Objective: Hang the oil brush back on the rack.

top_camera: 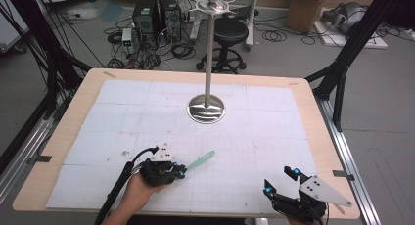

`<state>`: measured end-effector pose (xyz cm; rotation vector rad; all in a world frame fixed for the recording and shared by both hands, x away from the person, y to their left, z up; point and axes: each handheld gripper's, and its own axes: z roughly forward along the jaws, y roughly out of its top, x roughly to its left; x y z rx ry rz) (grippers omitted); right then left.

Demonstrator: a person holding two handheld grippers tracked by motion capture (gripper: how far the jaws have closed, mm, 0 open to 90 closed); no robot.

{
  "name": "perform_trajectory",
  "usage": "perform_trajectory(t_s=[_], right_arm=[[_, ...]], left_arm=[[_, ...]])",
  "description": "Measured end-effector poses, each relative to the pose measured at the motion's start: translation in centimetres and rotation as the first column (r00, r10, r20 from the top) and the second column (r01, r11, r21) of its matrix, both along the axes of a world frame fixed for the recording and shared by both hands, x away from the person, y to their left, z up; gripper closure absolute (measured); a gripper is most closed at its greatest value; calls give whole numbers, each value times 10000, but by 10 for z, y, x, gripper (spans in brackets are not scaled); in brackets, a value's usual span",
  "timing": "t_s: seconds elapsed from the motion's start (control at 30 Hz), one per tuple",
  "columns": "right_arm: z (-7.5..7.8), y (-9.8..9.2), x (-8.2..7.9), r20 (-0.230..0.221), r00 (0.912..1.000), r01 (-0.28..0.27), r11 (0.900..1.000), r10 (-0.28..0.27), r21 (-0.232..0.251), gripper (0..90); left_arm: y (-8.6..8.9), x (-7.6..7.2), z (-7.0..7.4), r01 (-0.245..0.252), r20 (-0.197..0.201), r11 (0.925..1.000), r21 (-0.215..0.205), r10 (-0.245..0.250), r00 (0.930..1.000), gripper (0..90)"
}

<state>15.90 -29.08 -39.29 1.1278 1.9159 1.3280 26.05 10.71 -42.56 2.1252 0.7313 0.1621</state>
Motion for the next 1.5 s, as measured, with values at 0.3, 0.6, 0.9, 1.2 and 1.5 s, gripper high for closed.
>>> perform_trajectory(t_s=[0.3, 0.6, 0.9, 1.2, 1.5], right_arm=[[1, 15, 5, -122, 9987, -489, 9950, 501, 870, 209], [1, 49, 17, -269, 9883, -1432, 9734, 1503, 1790, 211], [14, 83, 29, -171, 9750, -2133, 9552, 2214, 2050, 248], [33, 103, 41, 123, 9611, -2693, 9265, 2758, 2628, 329], [41, 118, 43, 248, 9468, -3138, 9031, 3209, 2932, 361]], left_arm=[[15, -16, 20, -157, 989, 9864, -1634, 322, 9946, 820], [22, -31, 41, 150, 1833, 9684, -2490, 319, 9825, 821], [18, -47, 63, 859, 2496, 9573, -2761, -149, 9682, 820], [9, -58, 68, 1311, 2703, 9493, -2856, -515, 9614, 820], [1, -62, 65, 1494, 2663, 9497, -2751, -741, 9610, 819]])
